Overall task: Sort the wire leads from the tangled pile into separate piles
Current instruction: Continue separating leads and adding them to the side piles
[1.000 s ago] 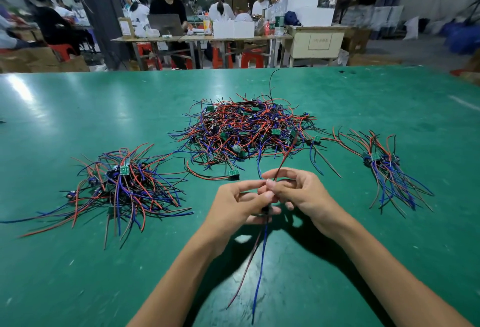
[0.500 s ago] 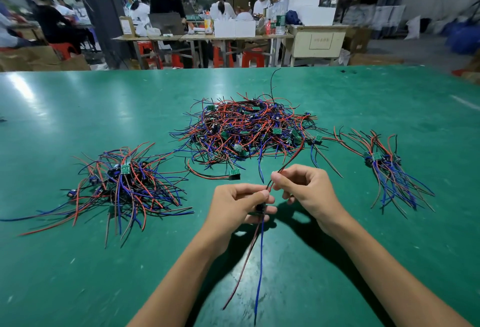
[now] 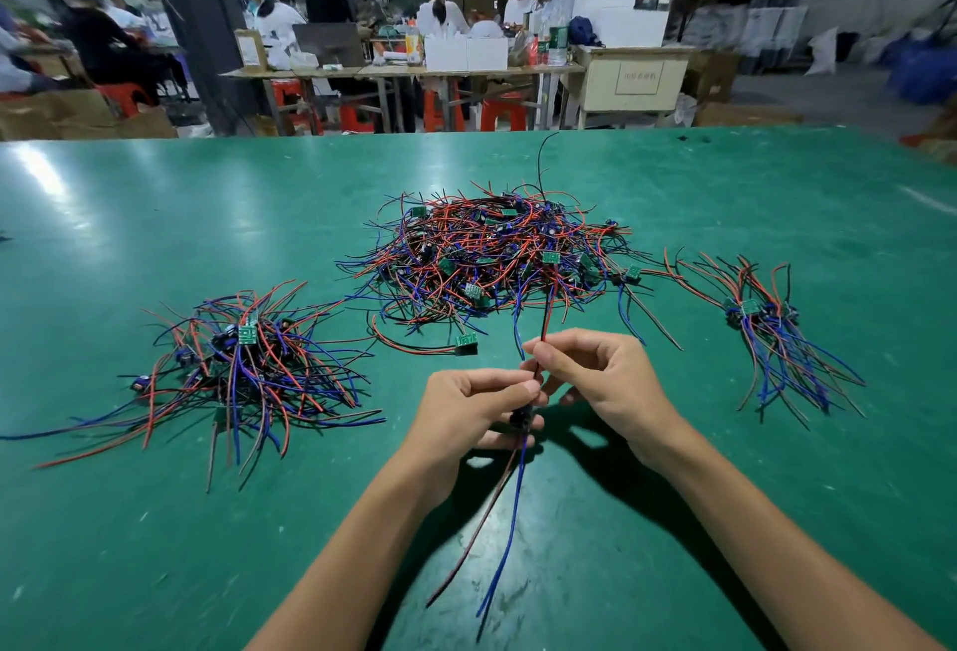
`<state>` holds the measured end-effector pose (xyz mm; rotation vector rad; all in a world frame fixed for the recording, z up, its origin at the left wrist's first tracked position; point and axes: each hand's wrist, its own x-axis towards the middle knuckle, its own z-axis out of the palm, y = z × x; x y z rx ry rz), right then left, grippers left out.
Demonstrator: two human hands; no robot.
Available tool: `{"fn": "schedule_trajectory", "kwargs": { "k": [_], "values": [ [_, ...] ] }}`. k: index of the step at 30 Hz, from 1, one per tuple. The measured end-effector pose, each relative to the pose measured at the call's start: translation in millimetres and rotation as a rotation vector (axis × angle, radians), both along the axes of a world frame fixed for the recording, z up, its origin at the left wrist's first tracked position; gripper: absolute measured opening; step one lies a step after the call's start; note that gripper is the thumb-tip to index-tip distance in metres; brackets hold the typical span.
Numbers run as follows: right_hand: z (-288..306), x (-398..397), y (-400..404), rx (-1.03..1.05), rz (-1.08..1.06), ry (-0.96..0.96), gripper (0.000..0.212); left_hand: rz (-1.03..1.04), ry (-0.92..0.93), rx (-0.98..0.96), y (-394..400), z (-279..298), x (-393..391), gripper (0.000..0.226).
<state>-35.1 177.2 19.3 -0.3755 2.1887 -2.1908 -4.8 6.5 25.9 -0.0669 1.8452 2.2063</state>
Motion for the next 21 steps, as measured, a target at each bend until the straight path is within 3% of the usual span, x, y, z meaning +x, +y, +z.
{"fn": "schedule_trajectory", "kwargs": {
  "k": [4,14,21],
  "values": [
    [1,-2,1,-0.039,-0.066,-0.008,0.016,-0.089,-0.055,0.058,-2,4,-2,0.031],
    [-6,0,-8,0.008,-0.132,0.064,0.021,-0.092,0.025,-0.037,-5,-2,-3,0.021],
    [-9,3,-16,0.029,0.078,-0.024,0.022,0.077,0.094,-0.005,-2,-4,-6,0.014]
  ]
}}
